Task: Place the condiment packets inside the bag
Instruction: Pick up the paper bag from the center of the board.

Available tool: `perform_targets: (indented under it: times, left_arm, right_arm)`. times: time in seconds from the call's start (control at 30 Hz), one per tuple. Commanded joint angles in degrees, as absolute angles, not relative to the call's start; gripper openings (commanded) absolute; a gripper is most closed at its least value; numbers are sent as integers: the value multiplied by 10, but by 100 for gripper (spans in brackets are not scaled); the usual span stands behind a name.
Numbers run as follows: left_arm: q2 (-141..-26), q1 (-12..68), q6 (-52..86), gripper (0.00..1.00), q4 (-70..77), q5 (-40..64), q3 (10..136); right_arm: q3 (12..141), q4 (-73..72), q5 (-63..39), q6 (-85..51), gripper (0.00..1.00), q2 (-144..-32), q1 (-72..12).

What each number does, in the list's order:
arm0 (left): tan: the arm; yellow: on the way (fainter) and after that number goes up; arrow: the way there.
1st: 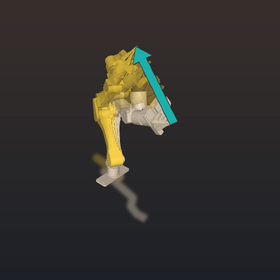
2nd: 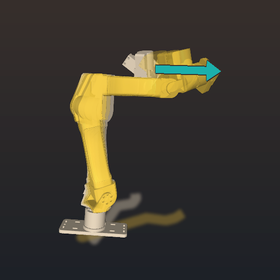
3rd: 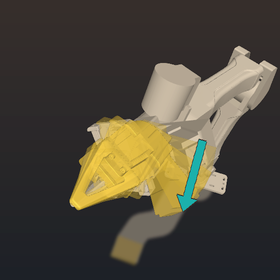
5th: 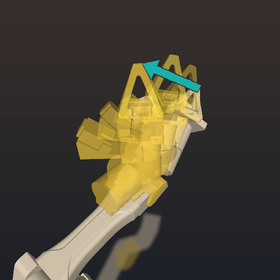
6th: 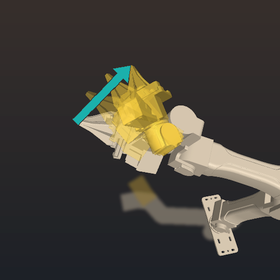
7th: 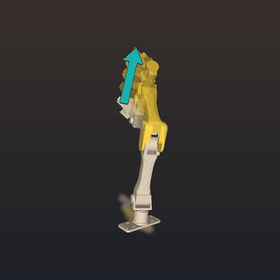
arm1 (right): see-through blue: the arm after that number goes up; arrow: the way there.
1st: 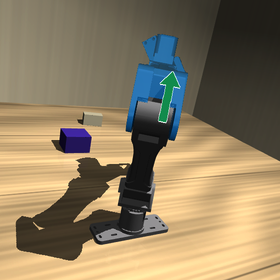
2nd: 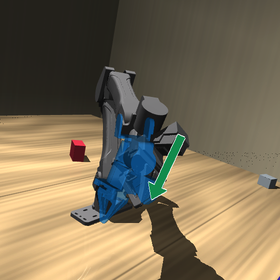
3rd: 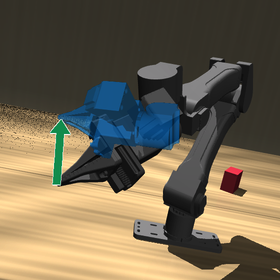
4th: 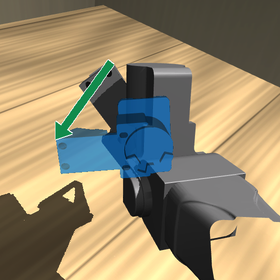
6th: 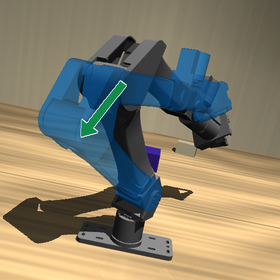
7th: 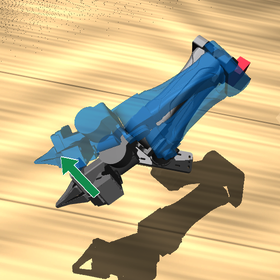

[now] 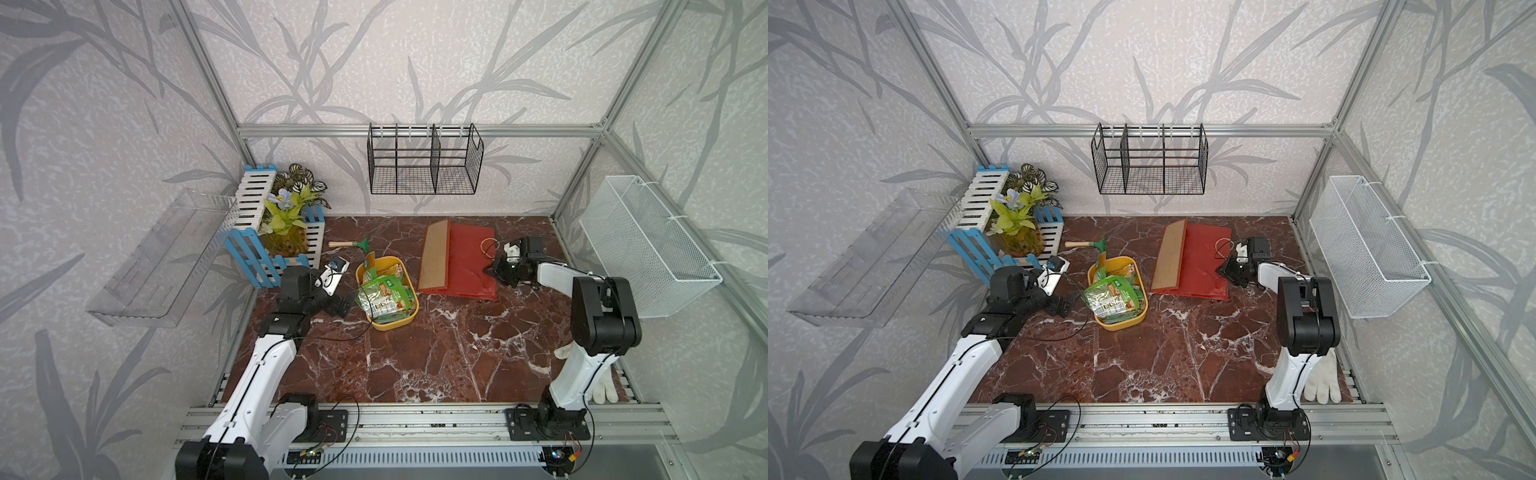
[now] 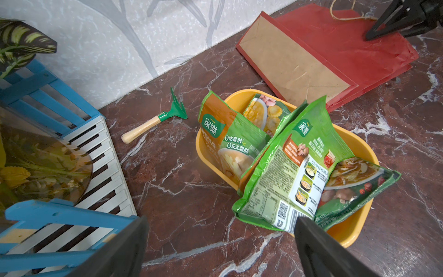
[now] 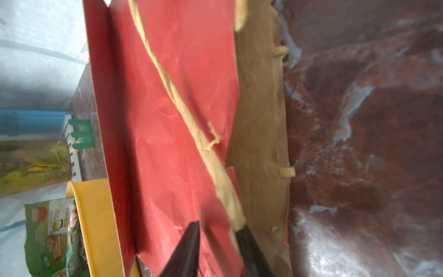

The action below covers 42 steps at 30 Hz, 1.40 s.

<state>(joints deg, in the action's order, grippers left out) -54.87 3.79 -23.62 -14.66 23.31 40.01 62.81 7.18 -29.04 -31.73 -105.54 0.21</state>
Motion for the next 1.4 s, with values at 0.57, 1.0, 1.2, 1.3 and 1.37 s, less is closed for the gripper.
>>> perform_targets:
  times: [0.57,1.0,1.2,1.3,1.37]
  left_arm:
    - [-658,252,-118,100,-187,138,688]
    - [-692,252,-54,100,-189,197,750]
    - [-720,253,-41,100,-195,205,770]
    - [-734,253,-27,100,-190,204,775]
    - [-745,253,-14,100,-192,197,784]
  right_arm:
    - [745,369,184,-190,0,-689,-335]
    - [816,603,371,-144,0,-721,-500]
    - [820,631,383,-136,0,-741,-548]
    - [825,630,387,-136,0,-760,-572]
    - [830,626,388,-142,0,-775,-584]
